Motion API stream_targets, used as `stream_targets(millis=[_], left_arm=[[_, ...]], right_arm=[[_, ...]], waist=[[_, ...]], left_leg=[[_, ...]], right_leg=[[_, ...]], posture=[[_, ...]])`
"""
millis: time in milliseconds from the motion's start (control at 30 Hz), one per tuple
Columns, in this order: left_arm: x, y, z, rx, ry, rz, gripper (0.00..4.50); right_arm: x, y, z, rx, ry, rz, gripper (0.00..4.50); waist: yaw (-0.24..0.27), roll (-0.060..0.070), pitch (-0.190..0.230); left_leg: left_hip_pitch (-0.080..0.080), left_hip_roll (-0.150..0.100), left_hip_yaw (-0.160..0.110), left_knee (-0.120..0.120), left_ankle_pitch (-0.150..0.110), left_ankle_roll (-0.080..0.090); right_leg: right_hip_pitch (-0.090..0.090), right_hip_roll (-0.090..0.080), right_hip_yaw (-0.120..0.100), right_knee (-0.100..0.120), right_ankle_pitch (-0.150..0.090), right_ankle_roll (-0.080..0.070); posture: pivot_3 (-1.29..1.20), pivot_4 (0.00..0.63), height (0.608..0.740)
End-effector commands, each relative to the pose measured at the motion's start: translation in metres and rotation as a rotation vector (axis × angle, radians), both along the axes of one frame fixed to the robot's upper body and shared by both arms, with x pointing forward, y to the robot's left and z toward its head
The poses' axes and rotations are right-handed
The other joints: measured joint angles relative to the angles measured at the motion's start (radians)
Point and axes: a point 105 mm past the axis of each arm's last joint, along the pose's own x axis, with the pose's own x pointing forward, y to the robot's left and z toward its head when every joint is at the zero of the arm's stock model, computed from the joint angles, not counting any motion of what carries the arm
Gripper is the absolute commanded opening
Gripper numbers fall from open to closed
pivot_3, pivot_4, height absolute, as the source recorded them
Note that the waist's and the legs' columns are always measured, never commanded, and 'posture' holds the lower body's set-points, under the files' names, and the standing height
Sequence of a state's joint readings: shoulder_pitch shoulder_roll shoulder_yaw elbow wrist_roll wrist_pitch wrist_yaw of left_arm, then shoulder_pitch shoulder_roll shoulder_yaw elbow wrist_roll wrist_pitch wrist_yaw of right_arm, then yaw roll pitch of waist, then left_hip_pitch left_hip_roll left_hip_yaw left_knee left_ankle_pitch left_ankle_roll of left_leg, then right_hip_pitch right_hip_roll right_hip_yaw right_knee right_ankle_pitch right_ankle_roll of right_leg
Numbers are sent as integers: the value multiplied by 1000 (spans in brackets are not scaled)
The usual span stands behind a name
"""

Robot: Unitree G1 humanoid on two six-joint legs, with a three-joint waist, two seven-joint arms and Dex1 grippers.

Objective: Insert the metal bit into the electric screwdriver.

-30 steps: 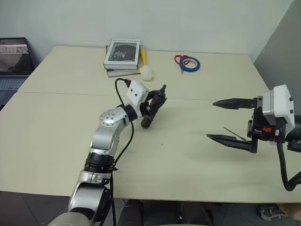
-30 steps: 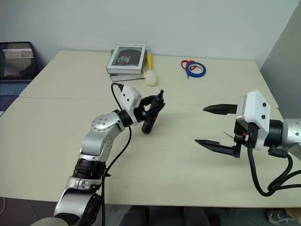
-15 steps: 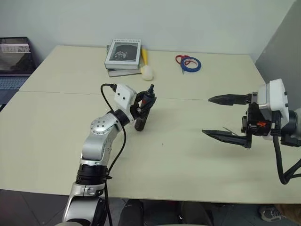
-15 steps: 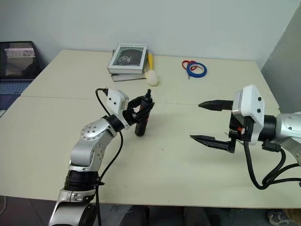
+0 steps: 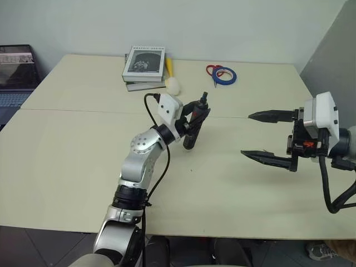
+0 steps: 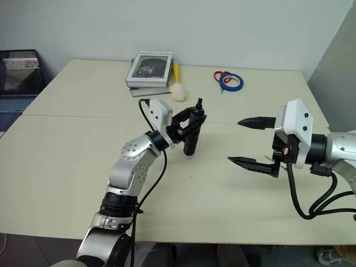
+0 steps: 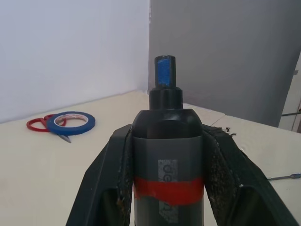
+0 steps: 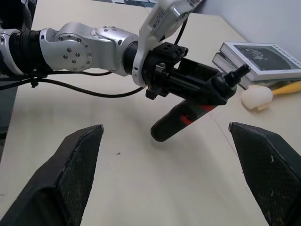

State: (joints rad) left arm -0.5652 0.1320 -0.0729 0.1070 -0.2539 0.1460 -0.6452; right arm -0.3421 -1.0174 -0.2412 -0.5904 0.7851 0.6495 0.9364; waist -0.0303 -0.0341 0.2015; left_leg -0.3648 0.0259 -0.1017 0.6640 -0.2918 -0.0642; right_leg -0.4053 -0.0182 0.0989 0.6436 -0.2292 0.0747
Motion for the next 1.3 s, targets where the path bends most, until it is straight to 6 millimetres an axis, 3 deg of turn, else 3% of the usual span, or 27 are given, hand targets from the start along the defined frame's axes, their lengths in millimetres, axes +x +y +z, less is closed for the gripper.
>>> stream_targets(millis=[33,367,733,1300], left_arm=[[-8,5,2,-4,-50,-7,1649],[-15,17,-8,9,-46,30,1649],[-20,47,-8,30,-10,129,1647],[-35,46,-4,11,-1,117,1646]], right_arm=[[-4,3,6,-9,-40,10,4500],[-2,2,7,-11,-29,4,4500],[-2,4,6,-12,-23,16,4500],[1,2,0,-37,-8,5,4500]], waist=[[0,0,0],[-1,0,0],[-3,0,0],[-3,0,0]], left_leg=[[0,0,0,0,0,0],[1,0,0,0,0,0],[1,0,0,0,0,0],[1,0,0,-1,0,0]], right_leg=[[0,0,0,0,0,0],[0,0,0,0,0,0],[0,0,0,0,0,1],[0,0,0,-1,1,1]], posture=[[0,150,740],[0,150,740],[0,150,740],[0,150,740]])
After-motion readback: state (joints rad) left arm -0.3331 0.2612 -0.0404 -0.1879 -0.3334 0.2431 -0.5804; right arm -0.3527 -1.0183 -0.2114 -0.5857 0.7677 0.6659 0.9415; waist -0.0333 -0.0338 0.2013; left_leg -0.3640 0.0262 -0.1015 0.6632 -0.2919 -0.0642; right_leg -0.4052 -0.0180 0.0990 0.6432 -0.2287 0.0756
